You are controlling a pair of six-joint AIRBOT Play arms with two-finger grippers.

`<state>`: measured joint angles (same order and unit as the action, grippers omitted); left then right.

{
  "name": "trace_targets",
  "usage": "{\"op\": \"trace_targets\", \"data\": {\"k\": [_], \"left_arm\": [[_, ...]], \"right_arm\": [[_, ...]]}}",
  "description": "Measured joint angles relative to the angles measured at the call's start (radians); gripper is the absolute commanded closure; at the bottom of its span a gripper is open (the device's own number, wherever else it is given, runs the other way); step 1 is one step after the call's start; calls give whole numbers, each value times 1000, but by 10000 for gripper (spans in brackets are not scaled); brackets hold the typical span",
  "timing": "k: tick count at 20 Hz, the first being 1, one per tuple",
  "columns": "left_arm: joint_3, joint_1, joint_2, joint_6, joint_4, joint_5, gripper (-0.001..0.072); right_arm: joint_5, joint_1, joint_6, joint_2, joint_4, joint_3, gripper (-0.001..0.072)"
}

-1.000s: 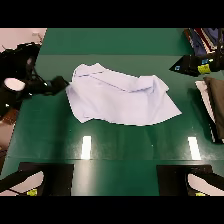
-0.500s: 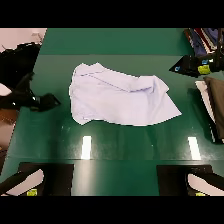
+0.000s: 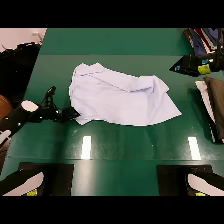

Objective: Fold the shirts.

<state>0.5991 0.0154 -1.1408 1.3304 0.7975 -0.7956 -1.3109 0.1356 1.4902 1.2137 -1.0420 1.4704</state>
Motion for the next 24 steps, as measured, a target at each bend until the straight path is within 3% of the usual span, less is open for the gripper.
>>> {"op": "trace_targets", "data": {"k": [1, 2, 3, 4, 12, 13, 14, 16, 19, 21, 24], "left_arm": [[-1, 13, -5, 9, -11, 20, 209], [2, 24, -10, 15, -15, 35, 285], [9, 31, -11, 20, -17, 43, 560], [23, 35, -11, 22, -20, 47, 672], [258, 49, -10, 25, 38, -45, 680], [283, 49, -10, 25, 50, -61, 681], [303, 49, -10, 25, 60, -76, 681], [327, 49, -10, 25, 74, -94, 681], [344, 49, -10, 25, 84, -109, 680], [348, 49, -10, 25, 87, -115, 681], [352, 49, -10, 25, 89, -123, 681]], "right_arm": [[-1, 0, 0, 0, 0, 0, 292], [-3, 0, 0, 0, 0, 0, 292], [-7, 0, 0, 0, -1, 0, 292], [-14, 0, 0, 0, -6, 0, 292], [-108, -90, 0, -48, -153, -122, 292], [-104, -128, 0, -68, -162, -180, 273], [-90, -174, 0, -89, -167, -250, 207], [-58, -275, 0, -123, -170, -397, 197], [-4, -412, -27, -130, -106, -608, 217], [48, -469, -69, -102, -21, -722, 274], [142, -489, -123, -44, 99, -813, 276]]}}
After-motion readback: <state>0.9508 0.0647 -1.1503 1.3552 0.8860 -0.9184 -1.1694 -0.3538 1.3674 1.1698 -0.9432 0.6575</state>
